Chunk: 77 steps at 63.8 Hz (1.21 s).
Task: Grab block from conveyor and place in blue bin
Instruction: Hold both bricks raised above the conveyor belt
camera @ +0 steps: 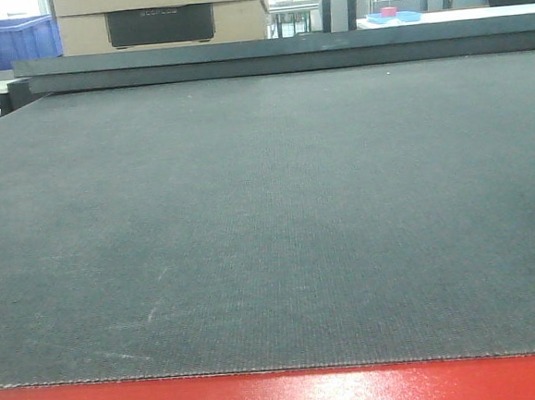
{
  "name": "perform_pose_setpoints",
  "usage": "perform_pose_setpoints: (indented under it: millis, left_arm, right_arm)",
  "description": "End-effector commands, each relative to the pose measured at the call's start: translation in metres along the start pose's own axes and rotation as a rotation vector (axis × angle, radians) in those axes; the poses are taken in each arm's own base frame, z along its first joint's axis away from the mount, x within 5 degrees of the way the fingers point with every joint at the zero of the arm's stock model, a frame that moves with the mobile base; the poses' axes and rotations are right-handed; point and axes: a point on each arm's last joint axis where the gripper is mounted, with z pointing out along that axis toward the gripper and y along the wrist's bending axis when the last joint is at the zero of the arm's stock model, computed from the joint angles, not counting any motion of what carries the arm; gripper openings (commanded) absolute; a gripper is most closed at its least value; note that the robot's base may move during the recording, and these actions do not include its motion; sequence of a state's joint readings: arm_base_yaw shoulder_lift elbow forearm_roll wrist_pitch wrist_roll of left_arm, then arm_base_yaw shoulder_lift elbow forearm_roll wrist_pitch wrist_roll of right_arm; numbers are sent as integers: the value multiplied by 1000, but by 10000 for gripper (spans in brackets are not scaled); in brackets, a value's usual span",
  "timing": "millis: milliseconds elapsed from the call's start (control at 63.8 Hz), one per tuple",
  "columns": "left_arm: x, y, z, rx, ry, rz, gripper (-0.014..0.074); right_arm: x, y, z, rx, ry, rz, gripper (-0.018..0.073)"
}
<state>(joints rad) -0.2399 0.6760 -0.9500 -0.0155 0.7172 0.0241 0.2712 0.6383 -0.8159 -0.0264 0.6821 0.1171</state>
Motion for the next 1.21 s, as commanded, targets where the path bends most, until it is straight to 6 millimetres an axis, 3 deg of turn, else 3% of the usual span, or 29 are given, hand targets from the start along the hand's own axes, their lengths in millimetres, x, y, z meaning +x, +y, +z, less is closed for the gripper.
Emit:
perform_pose_setpoints:
  millis: [0,125,298,1191]
  left_arm:
    - [-2,-1,-15,5,-73,-4,-111]
    - [-2,-1,-27,5,-115,-4,-111]
    - [-2,-1,-30,5,-123,-4,-111]
    - [-2,-1,-30,5,-123,-4,-111]
  right_arm:
    - [-8,-1,-25,5,-123,-34,-162]
    - [-12,-1,-50,3,-217,-77,-162]
    - [-12,-1,-65,0,-269,-76,-162]
    - [-12,-1,-65,-6,-271,-69,-162]
